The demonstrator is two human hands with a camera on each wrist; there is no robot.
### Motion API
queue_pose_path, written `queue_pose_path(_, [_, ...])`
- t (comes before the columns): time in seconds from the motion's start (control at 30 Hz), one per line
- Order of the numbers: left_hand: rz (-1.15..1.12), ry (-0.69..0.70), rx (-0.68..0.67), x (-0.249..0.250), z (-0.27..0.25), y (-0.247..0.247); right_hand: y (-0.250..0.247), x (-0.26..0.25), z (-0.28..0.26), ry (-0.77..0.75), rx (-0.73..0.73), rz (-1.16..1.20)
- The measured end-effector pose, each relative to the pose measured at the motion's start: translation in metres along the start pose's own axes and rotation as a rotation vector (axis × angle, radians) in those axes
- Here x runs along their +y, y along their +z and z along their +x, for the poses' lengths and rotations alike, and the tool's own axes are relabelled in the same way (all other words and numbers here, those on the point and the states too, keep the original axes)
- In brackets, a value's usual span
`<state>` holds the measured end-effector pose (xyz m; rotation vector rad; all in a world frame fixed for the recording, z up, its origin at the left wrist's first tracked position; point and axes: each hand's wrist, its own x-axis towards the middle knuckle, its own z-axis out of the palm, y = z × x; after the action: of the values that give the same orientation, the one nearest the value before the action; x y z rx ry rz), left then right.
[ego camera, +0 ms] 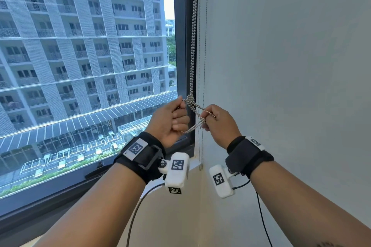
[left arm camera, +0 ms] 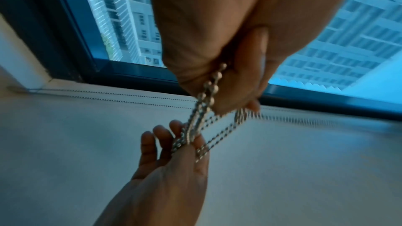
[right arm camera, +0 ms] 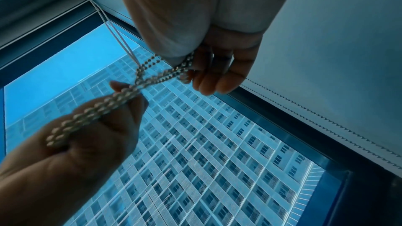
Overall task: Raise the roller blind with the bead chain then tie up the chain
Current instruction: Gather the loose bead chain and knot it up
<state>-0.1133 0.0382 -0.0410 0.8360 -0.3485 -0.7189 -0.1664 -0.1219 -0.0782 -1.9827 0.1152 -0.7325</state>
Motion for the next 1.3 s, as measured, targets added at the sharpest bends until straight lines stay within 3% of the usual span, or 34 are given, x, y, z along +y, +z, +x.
queue_pose_path(0.13, [0.033,-0.151,-0.126,0.012,-0.008,-0.006,0.000,0.005,-0.002,0.062,-0.038,0.052])
queue_pose_path(0.23, [0.249,-0.214,-0.127,0.018,-0.016,-0.012,0.001,0.010,-0.006,0.101,-0.082,0.088])
queue_pose_path(0.33, [0.505,-0.222,-0.061,0.015,-0.015,-0.013,0.001,0.014,-0.009,0.121,-0.117,0.118])
queue_pose_path(0.53, [0.524,-0.148,0.099,-0.008,-0.012,-0.013,0.003,0.007,-0.017,0.154,-0.179,0.274])
queue_pose_path(0.67, [0.632,-0.154,0.111,-0.029,-0.015,-0.015,-0.001,-0.007,-0.015,0.265,-0.295,0.470])
queue_pose_path(0.77, [0.663,-0.169,0.101,-0.043,-0.016,-0.018,-0.005,-0.014,-0.011,0.227,-0.349,0.356])
queue_pose_path(0.87, [0.762,-0.162,0.065,-0.055,-0.015,-0.026,-0.005,-0.019,-0.007,0.131,-0.288,0.220])
queue_pose_path(1.13, [1.147,-0.105,-0.014,-0.075,-0.015,-0.049,0.011,-0.002,-0.016,0.133,-0.345,0.216])
queue_pose_path(1.3, [1.757,-0.012,0.031,-0.070,-0.012,-0.048,0.017,0.021,-0.026,0.156,-0.350,0.083])
